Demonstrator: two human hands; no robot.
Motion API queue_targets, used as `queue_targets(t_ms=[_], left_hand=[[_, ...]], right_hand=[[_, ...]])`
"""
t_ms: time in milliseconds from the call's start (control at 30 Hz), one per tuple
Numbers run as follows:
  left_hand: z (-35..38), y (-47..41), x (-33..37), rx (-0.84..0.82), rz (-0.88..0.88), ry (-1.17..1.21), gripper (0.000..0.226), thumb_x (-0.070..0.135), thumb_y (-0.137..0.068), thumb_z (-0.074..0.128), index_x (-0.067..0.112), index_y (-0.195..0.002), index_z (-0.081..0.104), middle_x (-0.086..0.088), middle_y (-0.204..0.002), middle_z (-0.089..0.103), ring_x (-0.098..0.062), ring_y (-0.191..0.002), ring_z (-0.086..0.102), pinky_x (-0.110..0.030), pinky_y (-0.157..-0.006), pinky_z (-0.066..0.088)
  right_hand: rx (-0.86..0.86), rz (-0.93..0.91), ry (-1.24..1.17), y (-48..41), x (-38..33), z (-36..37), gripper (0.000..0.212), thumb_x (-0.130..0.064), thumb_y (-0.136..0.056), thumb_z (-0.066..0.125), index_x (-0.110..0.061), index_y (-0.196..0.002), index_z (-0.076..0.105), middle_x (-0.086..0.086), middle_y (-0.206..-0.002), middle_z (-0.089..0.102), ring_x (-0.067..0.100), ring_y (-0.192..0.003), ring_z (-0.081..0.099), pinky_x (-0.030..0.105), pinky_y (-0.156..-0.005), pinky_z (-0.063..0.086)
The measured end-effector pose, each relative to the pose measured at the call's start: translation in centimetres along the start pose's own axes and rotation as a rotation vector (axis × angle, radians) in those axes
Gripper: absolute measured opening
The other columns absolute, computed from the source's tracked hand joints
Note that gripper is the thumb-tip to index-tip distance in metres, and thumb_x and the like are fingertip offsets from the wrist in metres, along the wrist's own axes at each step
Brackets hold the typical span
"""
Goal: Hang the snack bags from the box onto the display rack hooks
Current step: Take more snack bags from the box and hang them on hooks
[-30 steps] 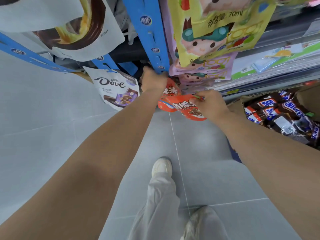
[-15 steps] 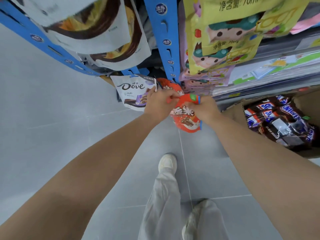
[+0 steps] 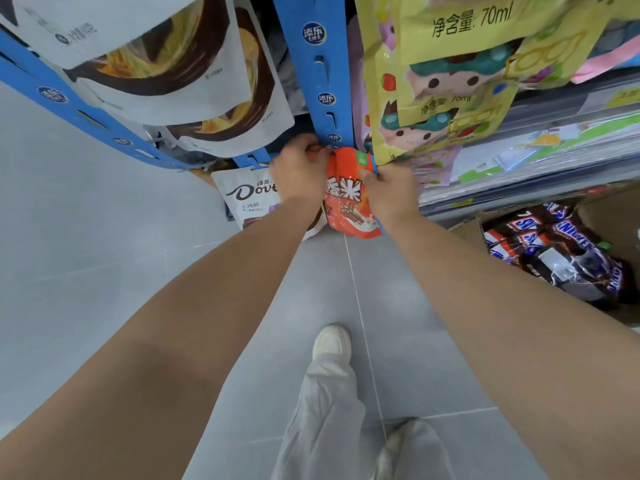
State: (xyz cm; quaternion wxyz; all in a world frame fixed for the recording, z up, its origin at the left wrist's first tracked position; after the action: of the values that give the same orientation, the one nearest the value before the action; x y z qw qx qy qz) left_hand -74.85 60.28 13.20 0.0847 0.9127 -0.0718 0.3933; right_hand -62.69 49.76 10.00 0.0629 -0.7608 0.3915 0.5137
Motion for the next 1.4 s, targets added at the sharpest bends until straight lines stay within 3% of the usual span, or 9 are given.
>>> queue_targets(t_ms=[167, 300, 500, 600, 667, 767, 1000, 1200, 1400], left_hand=[[0.5, -0.5, -1.0, 0.072, -0.193, 0.129, 0.038, 0.034, -0.074, 0.074, 0.011, -0.102, 0.062, -0.004, -0.098, 0.068, -0.025, -0.094, 0.062, -0.033, -0.086, 0.049], [0.5, -0.4, -1.1, 0.106, -0.221, 0.075, 0.029, 0.043, -0.074, 0.071, 0.023, -0.094, 0.067, 0.005, -0.096, 0.068, -0.021, -0.097, 0.061, -0.042, -0.096, 0.043], [0.7, -0.3, -0.9, 0.138, -0.203, 0.017, 0.022, 0.043, -0.077, 0.068, 0.024, -0.086, 0.062, 0.01, -0.081, 0.064, -0.016, -0.093, 0.061, -0.037, -0.096, 0.035], [1.2, 0.5, -1.2, 0.129, -0.254, 0.031, 0.016, 0.042, -0.081, 0.064, 0.027, -0.083, 0.066, 0.013, -0.074, 0.058, -0.013, -0.092, 0.059, -0.039, -0.097, 0.037], [1.3, 0.6, -1.2, 0.156, -0.222, 0.06, 0.015, 0.039, -0.082, 0.064, 0.028, -0.09, 0.07, 0.012, -0.082, 0.065, -0.014, -0.096, 0.059, -0.04, -0.097, 0.037], [1.5, 0.4, -0.6, 0.185, -0.153, 0.086, 0.014, 0.034, -0.082, 0.064, 0.027, -0.091, 0.073, 0.005, -0.099, 0.069, -0.019, -0.101, 0.058, -0.039, -0.096, 0.035], [1.8, -0.2, 0.0, 0.147, -0.06, 0.027, 0.01, 0.026, -0.078, 0.063, 0.02, -0.084, 0.069, 0.002, -0.096, 0.065, -0.018, -0.1, 0.055, -0.032, -0.095, 0.027], [1.7, -0.7, -1.7, 0.02, -0.217, -0.148, 0.015, 0.03, -0.078, 0.057, 0.021, -0.082, 0.068, -0.001, -0.106, 0.058, -0.023, -0.112, 0.046, -0.035, -0.108, 0.021], [2.2, -1.2, -1.6, -0.003, -0.204, -0.195, 0.048, 0.036, -0.076, 0.061, 0.01, -0.115, 0.052, -0.008, -0.127, 0.05, -0.029, -0.131, 0.034, -0.042, -0.116, 0.011]], right_hand=[[0.1, -0.041, 0.065, -0.6, 0.1, -1.0, 0.05, -0.016, -0.091, 0.057, -0.009, -0.049, 0.031, 0.005, -0.05, 0.03, 0.023, -0.066, 0.036, 0.027, -0.057, 0.017], [0.182, -0.058, -0.01, -0.5, 0.3, -1.3, 0.035, -0.016, -0.09, 0.059, 0.012, -0.069, 0.057, 0.007, -0.055, 0.038, 0.023, -0.065, 0.039, 0.027, -0.056, 0.017], [0.215, -0.004, -0.042, -0.1, 1.3, -0.8, 0.048, -0.017, -0.089, 0.06, -0.013, -0.05, 0.032, -0.004, -0.049, 0.032, 0.021, -0.064, 0.037, 0.026, -0.056, 0.019], [0.188, 0.004, -0.036, 0.2, 1.8, -0.3, 0.035, -0.018, -0.09, 0.059, -0.006, -0.059, 0.047, 0.003, -0.052, 0.038, 0.02, -0.065, 0.04, 0.026, -0.057, 0.021], [0.163, 0.003, -0.046, 0.4, 1.9, -0.1, 0.032, -0.021, -0.09, 0.06, -0.002, -0.065, 0.056, 0.006, -0.054, 0.042, 0.021, -0.065, 0.042, 0.027, -0.058, 0.025], [0.138, 0.005, -0.038, 0.5, 1.9, -0.1, 0.04, -0.023, -0.09, 0.06, -0.006, -0.058, 0.044, 0.001, -0.049, 0.036, 0.021, -0.064, 0.039, 0.028, -0.058, 0.025], [0.133, 0.033, -0.037, 0.1, 1.9, -0.7, 0.052, -0.027, -0.09, 0.059, -0.016, -0.047, 0.033, -0.003, -0.047, 0.034, 0.019, -0.061, 0.038, 0.027, -0.056, 0.026], [0.133, 0.023, -0.004, 0.0, 2.0, -0.9, 0.054, -0.029, -0.09, 0.059, -0.013, -0.047, 0.03, 0.002, -0.047, 0.03, 0.018, -0.055, 0.032, 0.03, -0.056, 0.025], [0.094, 0.114, 0.038, -0.5, 2.5, -0.2, 0.051, -0.026, -0.091, 0.056, -0.008, -0.047, 0.038, 0.009, -0.05, 0.038, 0.024, -0.058, 0.04, 0.033, -0.055, 0.03]])
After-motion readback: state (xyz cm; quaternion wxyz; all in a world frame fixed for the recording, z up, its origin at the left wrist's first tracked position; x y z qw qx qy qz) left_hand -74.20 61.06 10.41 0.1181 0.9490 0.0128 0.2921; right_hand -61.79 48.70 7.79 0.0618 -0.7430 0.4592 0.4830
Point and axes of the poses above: each hand's wrist, its own y-axis away from the middle knuckle, its own z-axis out of the palm, x = y × z, the point moved 8 cm from there along -y, towards the middle knuckle
